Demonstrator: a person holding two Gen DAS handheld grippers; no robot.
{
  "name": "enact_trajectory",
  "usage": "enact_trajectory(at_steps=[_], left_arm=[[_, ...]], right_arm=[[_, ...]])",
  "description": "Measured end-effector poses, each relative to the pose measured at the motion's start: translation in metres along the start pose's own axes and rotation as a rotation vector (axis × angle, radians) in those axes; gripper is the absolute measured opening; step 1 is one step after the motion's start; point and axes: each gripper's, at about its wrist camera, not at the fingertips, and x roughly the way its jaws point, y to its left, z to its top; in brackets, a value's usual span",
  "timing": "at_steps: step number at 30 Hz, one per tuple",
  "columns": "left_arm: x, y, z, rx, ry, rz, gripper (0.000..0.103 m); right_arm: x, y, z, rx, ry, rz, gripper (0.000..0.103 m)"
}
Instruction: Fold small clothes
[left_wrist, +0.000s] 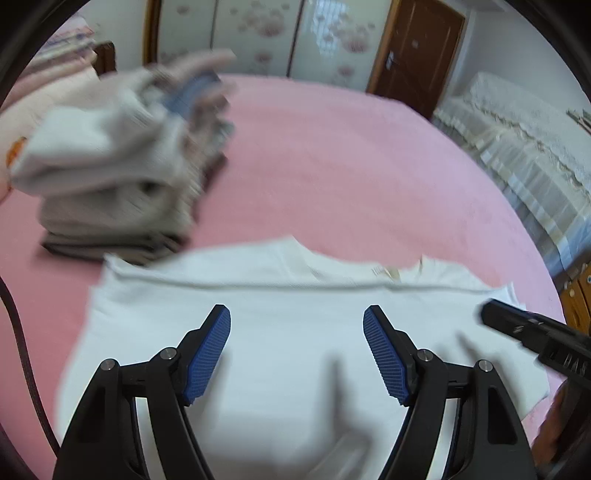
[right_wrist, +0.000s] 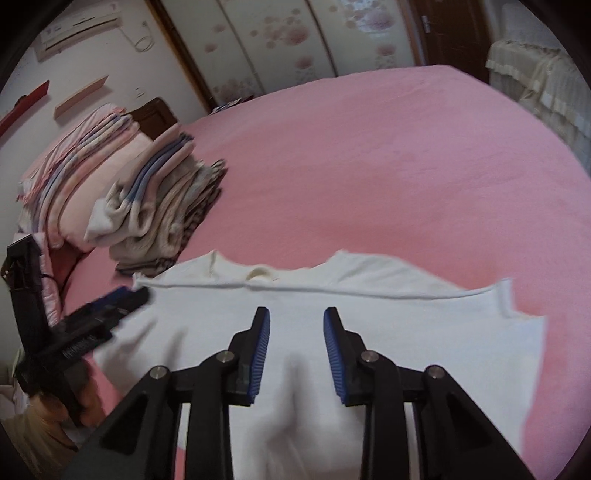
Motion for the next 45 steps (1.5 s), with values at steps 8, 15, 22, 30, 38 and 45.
enact_trajectory(at_steps=[8, 15, 22, 30, 38, 45], left_arm=[[0.047, 0.003, -0.004, -0.016, 0.103, 0.058, 0.071], [0.047, 0.054, 0.001, -0.014, 0.093, 0.167, 0.071], [0.034, 0.121, -0.006, -0.086, 0.077, 0.212, 0.066], [0.025, 0.115, -0.025, 0.022, 0.042, 0.256, 0.065], [0.002, 0.112, -0.015, 0.040, 0.043, 0.269, 0.078], [-0.037, 0.101, -0.005, 0.043, 0.062, 0.251, 0.081]], right_arm=[[0.057, 0.018, -0.007, -0.053, 0.090, -0.046, 0.017], [0.031, -0.059, -0.003, 0.038, 0.059, -0.189, 0.000], [-0.017, -0.151, -0.018, 0.154, 0.021, -0.356, 0.000], [-0.026, -0.142, -0.026, 0.105, 0.004, -0.418, 0.000], [-0.049, -0.122, -0.024, 0.090, -0.016, -0.387, 0.000], [-0.079, -0.080, -0.021, 0.057, -0.041, -0.318, 0.003]])
